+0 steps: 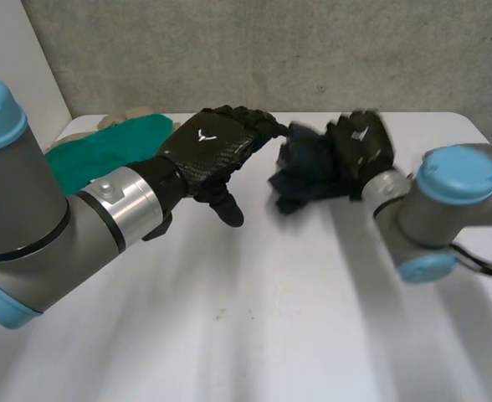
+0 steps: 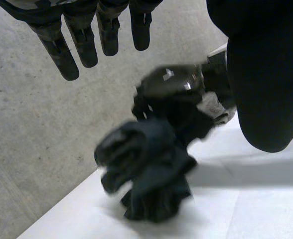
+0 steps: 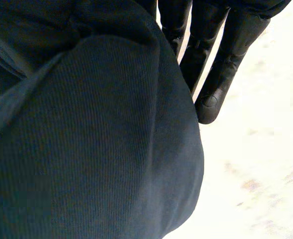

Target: Fold the laundry.

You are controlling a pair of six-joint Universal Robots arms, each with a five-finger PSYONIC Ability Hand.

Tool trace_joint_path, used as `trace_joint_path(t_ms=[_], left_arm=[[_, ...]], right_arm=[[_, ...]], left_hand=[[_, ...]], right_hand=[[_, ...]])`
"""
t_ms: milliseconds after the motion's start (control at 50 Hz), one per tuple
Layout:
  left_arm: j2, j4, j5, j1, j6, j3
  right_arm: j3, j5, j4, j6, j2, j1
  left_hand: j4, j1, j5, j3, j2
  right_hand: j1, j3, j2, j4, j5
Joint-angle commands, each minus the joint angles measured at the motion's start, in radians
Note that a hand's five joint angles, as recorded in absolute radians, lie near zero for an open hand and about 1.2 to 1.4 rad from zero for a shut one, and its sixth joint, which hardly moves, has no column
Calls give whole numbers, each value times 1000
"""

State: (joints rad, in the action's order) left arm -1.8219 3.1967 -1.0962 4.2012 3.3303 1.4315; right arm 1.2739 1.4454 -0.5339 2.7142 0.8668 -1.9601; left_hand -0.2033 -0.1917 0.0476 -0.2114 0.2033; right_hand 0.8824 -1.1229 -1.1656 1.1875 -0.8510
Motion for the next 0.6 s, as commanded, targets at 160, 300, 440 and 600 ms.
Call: trace_joint_path(t_ms=[160,300,440,600], left_arm=[[3,0,-1,5,-2,3],[3,-1,-1,5,-6,3],[6,0,-1,5,-6,6],[4,0,-1,7,-6,7]], right_arm=[[-315,-250,-15,24,-9,295],[-412,-376,-29,90,-112,483],[-390,-534,-165,127,-236,627],[-324,-687,-218,142,-351,751]], left_hand=[[-7,-19,-12,1,7],[-7,-19,-12,1,7],[-10,-22,-9,-2,10],[-10,-22,-9,-2,10]], right_hand=[[514,-273,-231,209,-371],[514,-273,-231,209,-371],[514,-273,-231,209,-371],[514,-273,-231,209,-371]])
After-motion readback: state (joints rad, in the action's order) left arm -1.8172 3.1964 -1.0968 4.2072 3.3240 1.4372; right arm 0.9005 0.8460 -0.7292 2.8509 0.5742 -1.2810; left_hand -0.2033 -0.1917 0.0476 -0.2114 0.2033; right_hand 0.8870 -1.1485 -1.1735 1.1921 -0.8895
